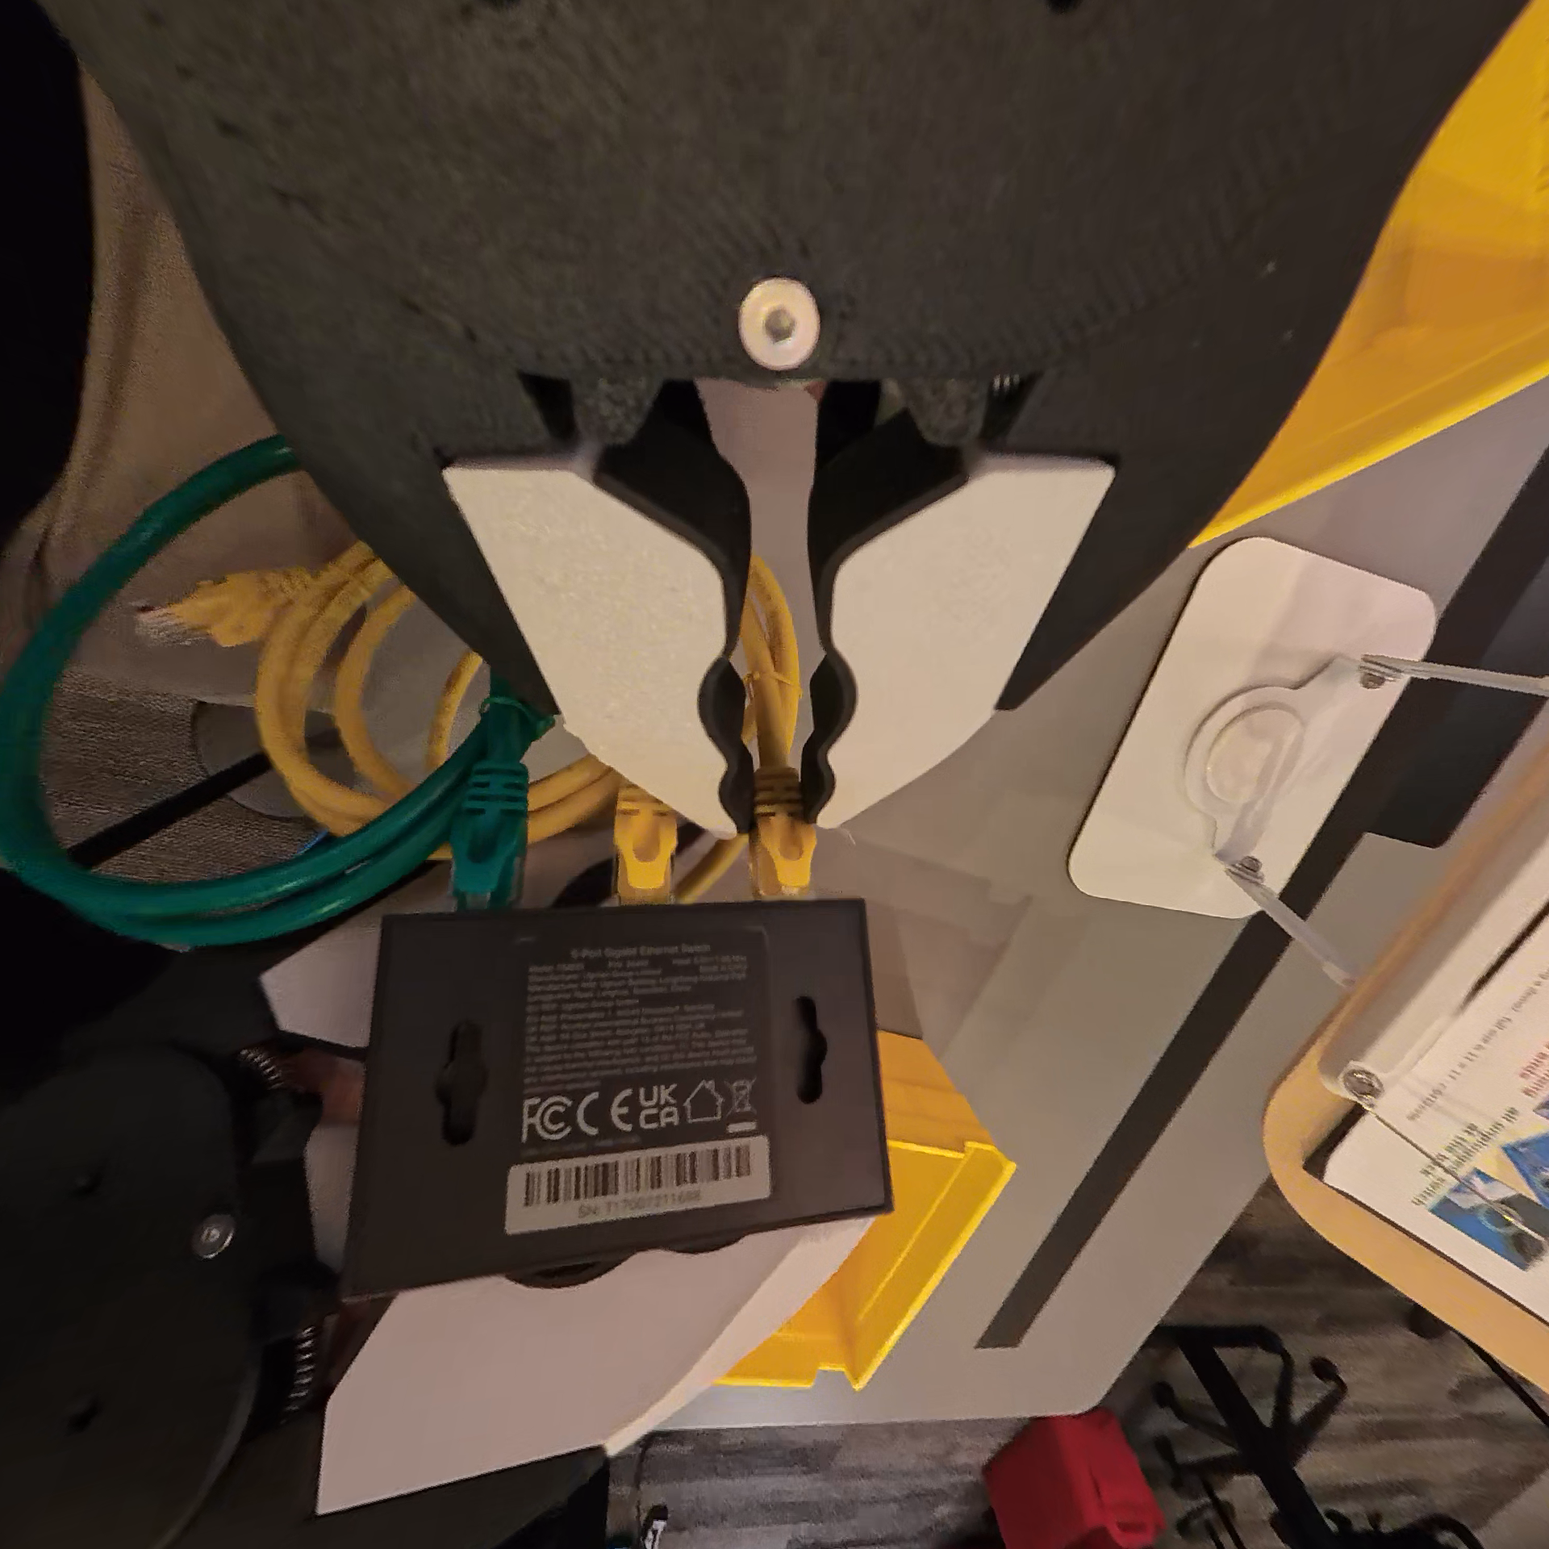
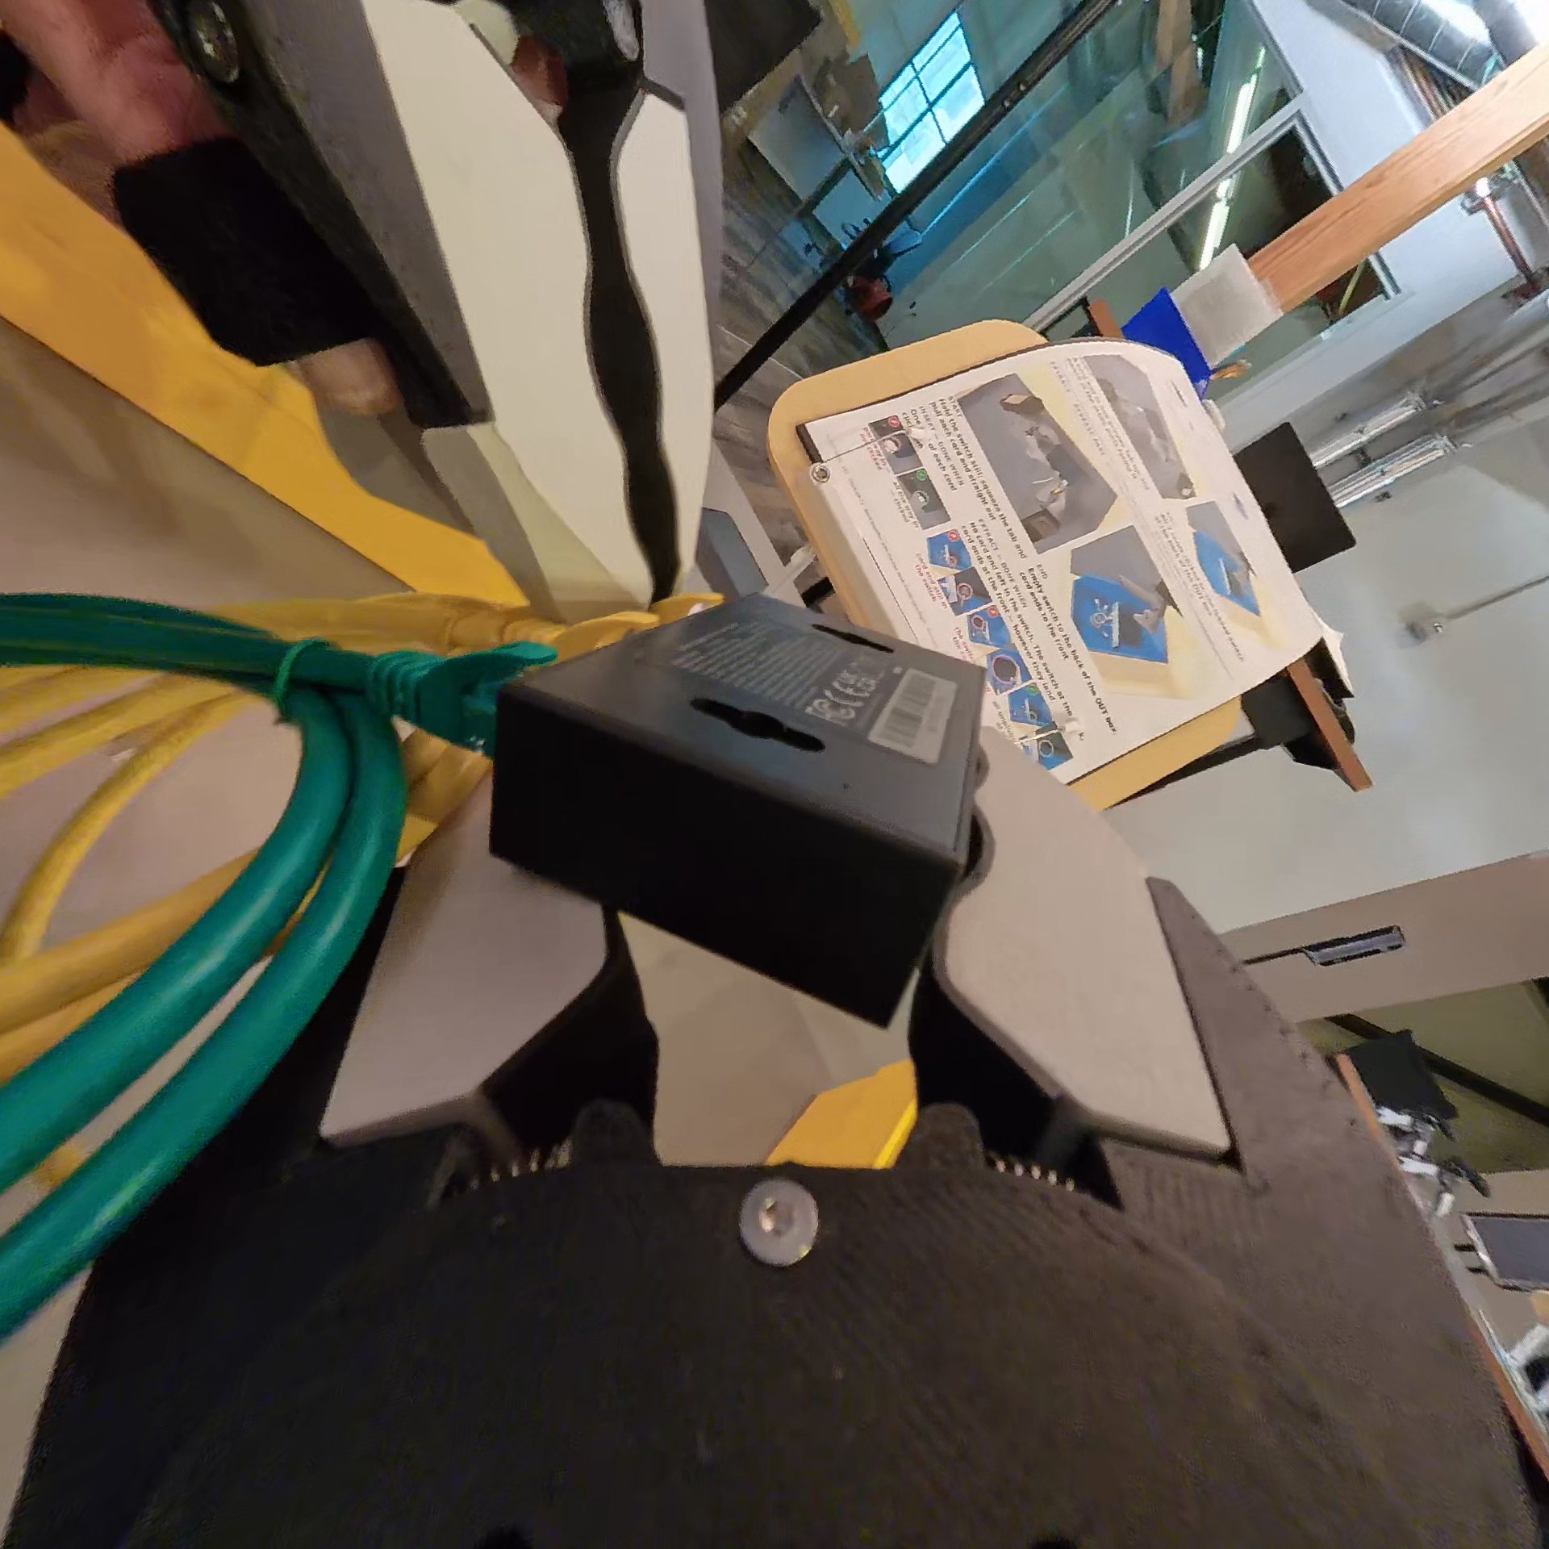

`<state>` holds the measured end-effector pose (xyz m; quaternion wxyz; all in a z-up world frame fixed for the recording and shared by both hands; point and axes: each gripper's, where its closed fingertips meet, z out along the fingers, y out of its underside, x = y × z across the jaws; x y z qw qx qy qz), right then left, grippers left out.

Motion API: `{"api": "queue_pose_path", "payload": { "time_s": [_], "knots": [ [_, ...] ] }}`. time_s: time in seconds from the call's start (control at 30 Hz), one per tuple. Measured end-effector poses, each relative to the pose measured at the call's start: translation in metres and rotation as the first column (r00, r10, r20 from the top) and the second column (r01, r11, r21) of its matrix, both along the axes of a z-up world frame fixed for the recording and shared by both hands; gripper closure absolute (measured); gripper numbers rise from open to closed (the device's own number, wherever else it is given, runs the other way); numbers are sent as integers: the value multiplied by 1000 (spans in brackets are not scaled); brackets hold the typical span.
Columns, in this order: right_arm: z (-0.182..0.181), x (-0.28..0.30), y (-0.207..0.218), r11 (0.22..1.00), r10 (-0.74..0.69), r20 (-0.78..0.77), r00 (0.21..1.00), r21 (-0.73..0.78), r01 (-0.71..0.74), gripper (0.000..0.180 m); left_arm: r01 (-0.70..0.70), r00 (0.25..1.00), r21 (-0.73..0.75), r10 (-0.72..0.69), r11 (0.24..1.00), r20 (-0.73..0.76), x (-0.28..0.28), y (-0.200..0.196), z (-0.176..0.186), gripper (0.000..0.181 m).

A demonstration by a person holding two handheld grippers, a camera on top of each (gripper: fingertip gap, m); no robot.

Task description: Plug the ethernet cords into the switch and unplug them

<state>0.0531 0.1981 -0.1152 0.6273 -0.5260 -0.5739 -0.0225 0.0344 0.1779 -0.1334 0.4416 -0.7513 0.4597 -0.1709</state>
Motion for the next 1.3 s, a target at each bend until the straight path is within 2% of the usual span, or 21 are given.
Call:
{"api": "queue_pose_path", "payload": {
  "time_s": [0.1, 0.23, 0.3, 0.37, 0.5, 0.57, 0.63, 0.7, 0.83, 0.93, 1.03, 1.1, 1.17, 1.3],
  "knots": [
    [-10, 3, -7, 992, 62, 21, 998, -110, -59, 90, -28, 995, 99, 37, 995, -91, -13, 7, 6, 170],
    [-16, 20, -20, 930, 180, -16, 984, -323, -176, 92, -17, 966, 292, 91, 956, -241, -28, 12, 23, 170],
    [-1, 26, -22, 908, 197, -85, 977, -360, -214, 96, 41, 940, 367, 89, 929, -328, -29, 10, 28, 170],
    [18, 21, -35, 853, 271, -152, 950, -420, -311, 99, 77, 912, 417, 106, 906, -397, -25, 9, 32, 170],
    [45, 11, -44, 781, 321, -134, 938, -523, -342, 105, 187, 845, 514, 130, 837, -519, -9, 2, 36, 170],
    [41, 5, -44, 751, 361, -30, 932, -583, -310, 109, 237, 816, 542, 138, 807, -562, -2, -1, 35, 170],
    [24, 6, -42, 733, 422, 121, 899, -628, -259, 130, 285, 778, 577, 167, 765, -605, 3, -3, 36, 170],
    [4, 8, -46, 657, 471, 217, 855, -733, -176, 125, 325, 732, 588, 196, 740, -652, 6, -4, 34, 170],
    [-12, 8, -41, 620, 473, 294, 830, -781, -77, 141, 396, 661, 594, 232, 700, -714, 8, -6, 26, 170],
    [-19, 8, -41, 576, 493, 267, 828, -814, -81, 147, 397, 657, 605, 247, 690, -712, 7, -6, 21, 169],
    [-18, 10, -38, 576, 476, 200, 856, -806, -133, 152, 321, 726, 629, 243, 708, -644, 8, -6, 23, 169],
    [-15, 17, -35, 587, 447, 174, 877, -797, -142, 152, 256, 753, 676, 295, 691, -588, 3, -3, 34, 166],
    [-8, 25, -29, 583, 418, 115, 901, -795, -170, 153, 207, 794, 702, 303, 681, -528, 0, -5, 44, 179],
    [1, 55, -9, 593, 331, 31, 943, -785, -182, 153, 104, 835, 749, 352, 654, -423, -15, -6, 67, 178]
  ]
}}
